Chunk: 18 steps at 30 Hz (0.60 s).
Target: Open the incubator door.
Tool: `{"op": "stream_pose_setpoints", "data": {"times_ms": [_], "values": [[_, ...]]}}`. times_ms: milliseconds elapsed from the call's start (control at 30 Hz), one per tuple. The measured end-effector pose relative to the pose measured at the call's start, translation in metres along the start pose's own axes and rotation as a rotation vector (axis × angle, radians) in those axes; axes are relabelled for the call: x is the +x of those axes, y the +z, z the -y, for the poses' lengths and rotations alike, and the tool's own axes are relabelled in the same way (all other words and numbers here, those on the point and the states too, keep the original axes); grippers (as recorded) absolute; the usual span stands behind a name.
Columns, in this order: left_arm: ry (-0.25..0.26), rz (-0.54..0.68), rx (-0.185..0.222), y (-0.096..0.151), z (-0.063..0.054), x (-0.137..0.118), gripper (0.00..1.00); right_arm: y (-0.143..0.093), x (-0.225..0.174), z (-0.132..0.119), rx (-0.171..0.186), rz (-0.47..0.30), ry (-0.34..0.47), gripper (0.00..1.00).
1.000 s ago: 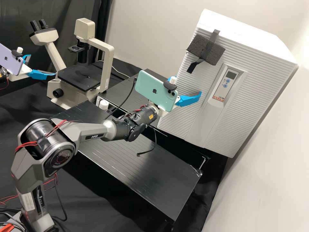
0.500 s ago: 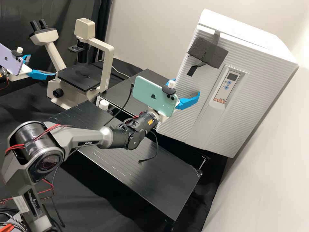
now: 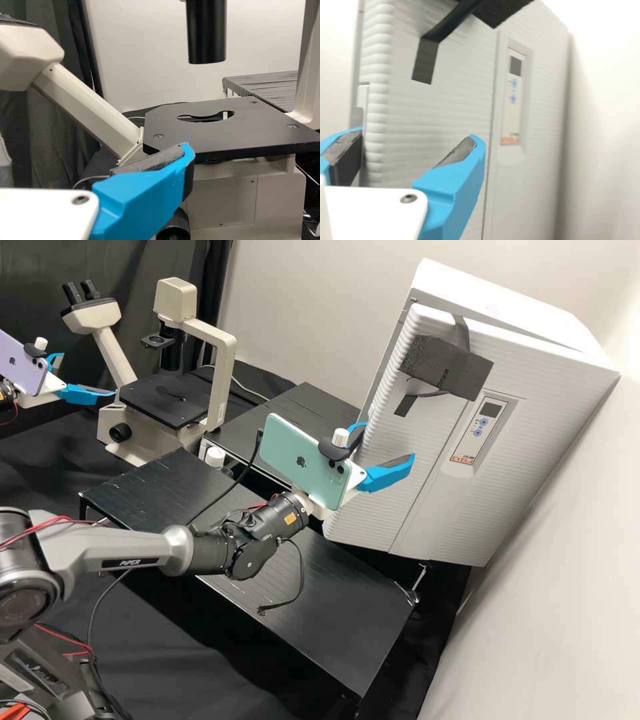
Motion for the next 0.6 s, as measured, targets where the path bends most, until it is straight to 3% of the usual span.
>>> {"op": "stream_pose_setpoints", "data": {"times_ms": [267, 567, 600], "values": [[0.000, 0.000, 0.000, 0.000, 0.000, 0.000, 1.00, -0.001, -0.021, -0.009, -0.072, 0.105, 0.100, 1.00], [0.000, 0.000, 0.000, 0.000, 0.000, 0.000, 1.00, 0.004, -0.042, -0.022, -0.033, 0.266, 0.257, 1.00], [0.000, 0.000, 0.000, 0.000, 0.000, 0.000, 1.00, 0.004, -0.045, -0.024, -0.014, 0.288, 0.281, 1.00]]}}
